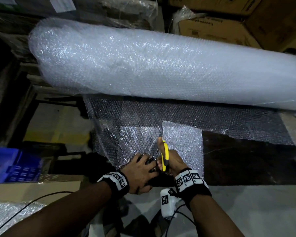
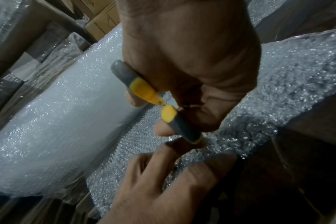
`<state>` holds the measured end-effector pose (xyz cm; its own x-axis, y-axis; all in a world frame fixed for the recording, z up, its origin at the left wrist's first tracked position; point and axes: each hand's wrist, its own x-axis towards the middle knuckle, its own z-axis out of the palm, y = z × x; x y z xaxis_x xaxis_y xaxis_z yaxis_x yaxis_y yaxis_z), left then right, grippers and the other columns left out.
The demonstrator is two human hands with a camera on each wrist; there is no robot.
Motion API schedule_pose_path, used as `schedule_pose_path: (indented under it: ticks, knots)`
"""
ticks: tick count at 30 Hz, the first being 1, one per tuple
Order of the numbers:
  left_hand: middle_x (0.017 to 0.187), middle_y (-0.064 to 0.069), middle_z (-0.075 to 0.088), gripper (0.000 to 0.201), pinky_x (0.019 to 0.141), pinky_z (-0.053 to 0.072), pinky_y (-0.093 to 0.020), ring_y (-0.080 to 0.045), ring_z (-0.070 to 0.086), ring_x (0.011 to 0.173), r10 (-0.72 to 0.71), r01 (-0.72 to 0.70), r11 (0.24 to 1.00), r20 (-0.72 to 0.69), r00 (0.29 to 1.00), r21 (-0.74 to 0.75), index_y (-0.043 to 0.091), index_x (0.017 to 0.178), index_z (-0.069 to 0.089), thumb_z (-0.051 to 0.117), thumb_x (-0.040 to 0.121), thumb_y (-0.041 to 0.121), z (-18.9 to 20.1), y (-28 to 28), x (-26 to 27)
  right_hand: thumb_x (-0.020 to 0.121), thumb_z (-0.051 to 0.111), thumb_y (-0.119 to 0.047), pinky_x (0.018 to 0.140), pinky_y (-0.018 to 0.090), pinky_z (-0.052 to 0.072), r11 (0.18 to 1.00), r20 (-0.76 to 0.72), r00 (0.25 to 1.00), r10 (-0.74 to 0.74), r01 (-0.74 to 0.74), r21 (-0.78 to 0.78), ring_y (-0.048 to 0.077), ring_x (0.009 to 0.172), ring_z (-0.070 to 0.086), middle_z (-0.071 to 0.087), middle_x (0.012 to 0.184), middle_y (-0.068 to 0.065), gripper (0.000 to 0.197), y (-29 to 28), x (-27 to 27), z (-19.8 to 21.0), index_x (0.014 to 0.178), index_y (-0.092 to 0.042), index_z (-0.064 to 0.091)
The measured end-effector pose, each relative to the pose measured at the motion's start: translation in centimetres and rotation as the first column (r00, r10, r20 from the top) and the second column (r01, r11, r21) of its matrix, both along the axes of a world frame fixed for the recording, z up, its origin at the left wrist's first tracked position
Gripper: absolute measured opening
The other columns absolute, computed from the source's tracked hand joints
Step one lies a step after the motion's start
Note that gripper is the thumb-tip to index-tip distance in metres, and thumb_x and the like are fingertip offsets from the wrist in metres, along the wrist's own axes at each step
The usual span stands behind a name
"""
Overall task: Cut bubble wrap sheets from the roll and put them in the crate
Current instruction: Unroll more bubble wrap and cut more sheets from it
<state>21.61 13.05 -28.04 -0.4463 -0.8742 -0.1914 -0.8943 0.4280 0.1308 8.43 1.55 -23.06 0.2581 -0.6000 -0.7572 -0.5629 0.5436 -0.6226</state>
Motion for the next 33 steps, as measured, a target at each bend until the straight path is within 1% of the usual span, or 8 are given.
schedule_pose_path:
  ticks: [2,4,8,14,20,26,30,33]
  knots:
    - [0.134,-0.009,0.044,0.058,0.097,0.037,-0.06,-0.042,0.041,0.125,0.01,-0.01,1.0,0.002,1.0,0.019,0.031,0.13,0.046,0.05,0.08,0.061,0.1,-0.1,0.0,0.075,0.05,-0.086,0.043,0.017,0.04,1.0,0.001,1.0,0.009,-0.009,-0.007,0.02,0.041,0.052,0.054,0.05,0.01,0.083,-0.1,-0.1,0.0,0.055,-0.006,0.055]
    - [0.133,-0.009,0.044,0.059,0.097,0.038,-0.061,-0.041,0.041,0.124,0.011,-0.011,1.0,-0.001,1.0,0.028,0.031,0.13,0.046,0.05,0.079,0.059,0.1,-0.1,0.0,0.074,0.049,-0.087,0.046,0.02,0.043,1.0,0.021,1.0,0.01,-0.011,0.024,0.022,0.044,0.054,0.055,0.055,0.012,0.084,-0.1,0.0,0.3,0.062,-0.004,0.057]
    - [0.129,-0.008,0.049,0.061,0.093,0.041,-0.06,-0.04,0.047,0.118,-0.002,0.002,0.999,0.002,1.0,0.038,0.029,0.13,0.05,0.048,0.075,0.057,0.3,-0.1,-0.1,0.061,0.044,-0.1,0.06,0.031,0.047,0.997,0.025,0.997,0.073,-0.074,0.038,0.026,0.059,0.059,0.059,0.067,0.016,0.1,-0.7,0.0,0.2,0.076,-0.003,0.063]
    - [0.137,-0.01,0.044,0.063,0.099,0.035,-0.062,-0.041,0.043,0.122,0.002,-0.003,0.999,0.016,1.0,0.048,0.03,0.133,0.048,0.045,0.076,0.055,0.3,-0.1,-0.2,0.076,0.044,-0.089,0.04,0.016,0.038,0.998,0.023,0.999,0.047,-0.046,-0.032,0.017,0.039,0.052,0.054,0.049,0.009,0.085,-0.3,0.2,0.6,0.057,-0.007,0.055]
    - [0.144,-0.01,0.034,0.065,0.105,0.024,-0.063,-0.043,0.03,0.132,0.036,-0.039,0.997,0.035,0.999,0.073,0.026,0.141,0.042,0.051,0.083,0.052,0.7,-0.4,-0.5,0.065,0.045,-0.097,0.051,0.027,0.047,0.998,0.102,0.994,0.039,-0.044,0.046,0.023,0.049,0.055,0.057,0.064,0.013,0.087,-1.1,0.5,0.6,0.068,-0.011,0.057]
    - [0.145,-0.01,0.031,0.065,0.104,0.027,-0.063,-0.041,0.031,0.129,0.041,-0.045,0.995,0.044,0.998,0.088,0.027,0.142,0.039,0.051,0.083,0.053,1.1,-0.5,-0.6,0.072,0.048,-0.089,0.05,0.027,0.046,1.0,0.07,0.997,0.02,-0.019,-0.017,0.019,0.045,0.054,0.057,0.058,0.011,0.083,-1.5,0.8,0.2,0.07,-0.007,0.059]
    - [0.146,-0.01,0.029,0.067,0.105,0.025,-0.064,-0.042,0.03,0.13,0.04,-0.049,0.992,0.07,0.997,0.118,0.028,0.145,0.037,0.05,0.085,0.055,1.0,-0.7,-0.7,0.07,0.046,-0.09,0.049,0.025,0.051,0.999,0.104,0.995,0.012,-0.017,0.045,0.019,0.049,0.058,0.06,0.061,0.008,0.087,-2.2,1.1,0.7,0.093,-0.008,0.061]
    - [0.146,-0.009,0.029,0.07,0.103,0.026,-0.064,-0.043,0.03,0.129,0.042,-0.053,0.99,0.083,0.996,0.134,0.031,0.146,0.036,0.051,0.083,0.057,0.9,-0.7,-0.8,0.069,0.05,-0.09,0.049,0.026,0.049,1.0,0.082,0.997,0.004,-0.006,0.027,0.02,0.047,0.057,0.06,0.06,0.009,0.089,-2.5,1.2,0.4,0.085,-0.003,0.062]
